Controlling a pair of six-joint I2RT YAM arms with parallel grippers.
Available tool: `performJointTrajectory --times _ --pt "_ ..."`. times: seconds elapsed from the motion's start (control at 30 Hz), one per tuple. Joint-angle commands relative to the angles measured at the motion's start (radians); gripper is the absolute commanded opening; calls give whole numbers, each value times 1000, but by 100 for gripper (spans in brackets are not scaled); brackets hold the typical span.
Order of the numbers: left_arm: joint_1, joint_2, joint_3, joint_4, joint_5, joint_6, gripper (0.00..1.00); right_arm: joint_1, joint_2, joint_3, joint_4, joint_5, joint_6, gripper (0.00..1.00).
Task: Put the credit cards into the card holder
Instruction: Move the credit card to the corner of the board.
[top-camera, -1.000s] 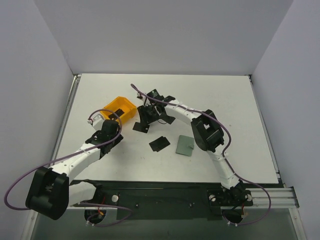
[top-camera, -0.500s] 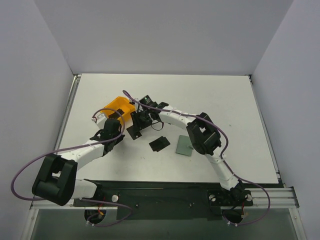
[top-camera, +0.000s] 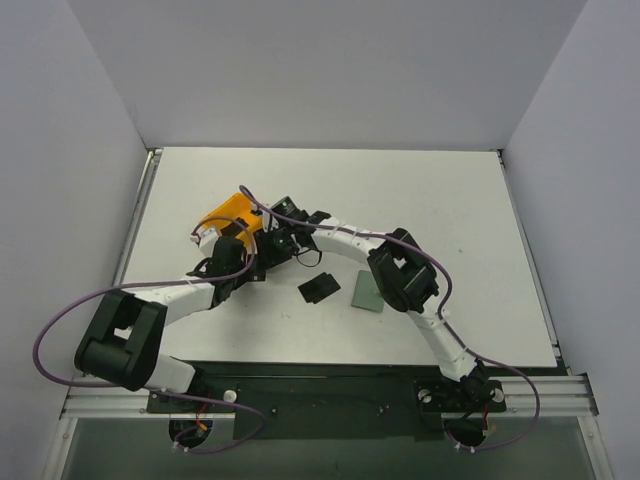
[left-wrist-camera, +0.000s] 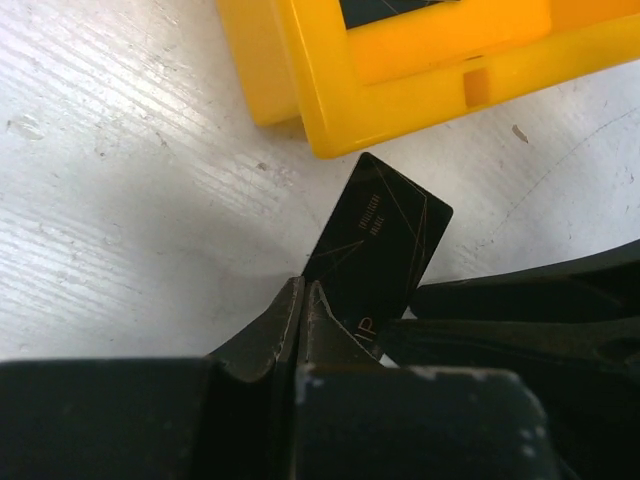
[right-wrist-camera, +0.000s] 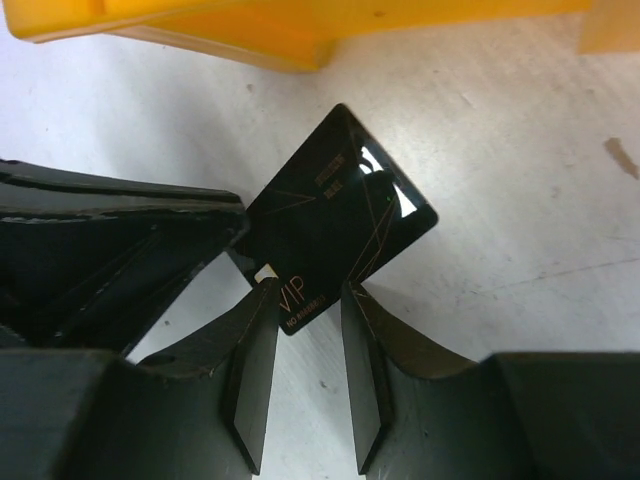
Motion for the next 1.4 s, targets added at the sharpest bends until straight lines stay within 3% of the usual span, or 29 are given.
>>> performJointTrajectory --times 0.0,0.43,0.7,0.77,0.87,1.0,1.1,1.37 --pt "-6 41 10 69 11 18 0 23 77 -73 -96 7 20 28" --pt "-77 32 -86 40 29 -41 0 24 13 -196 -69 -2 105 24" --pt "-175 -180 -195 -85 17 -147 0 32 -190 -453 0 82 168 24" --pt "-167 -250 -166 -139 -35 -124 0 18 -228 -475 22 105 177 25" --pt "-116 -304 -76 -185 -89 -65 11 -9 -221 -428 26 95 189 31" --pt "15 -275 1 -189 -48 14 22 -37 -161 -331 -6 72 195 33" --pt "90 -204 -5 -132 -9 38 22 -34 -110 -274 -24 56 209 33" --pt "98 -36 -42 43 103 63 15 -6 -58 -217 -38 36 226 32"
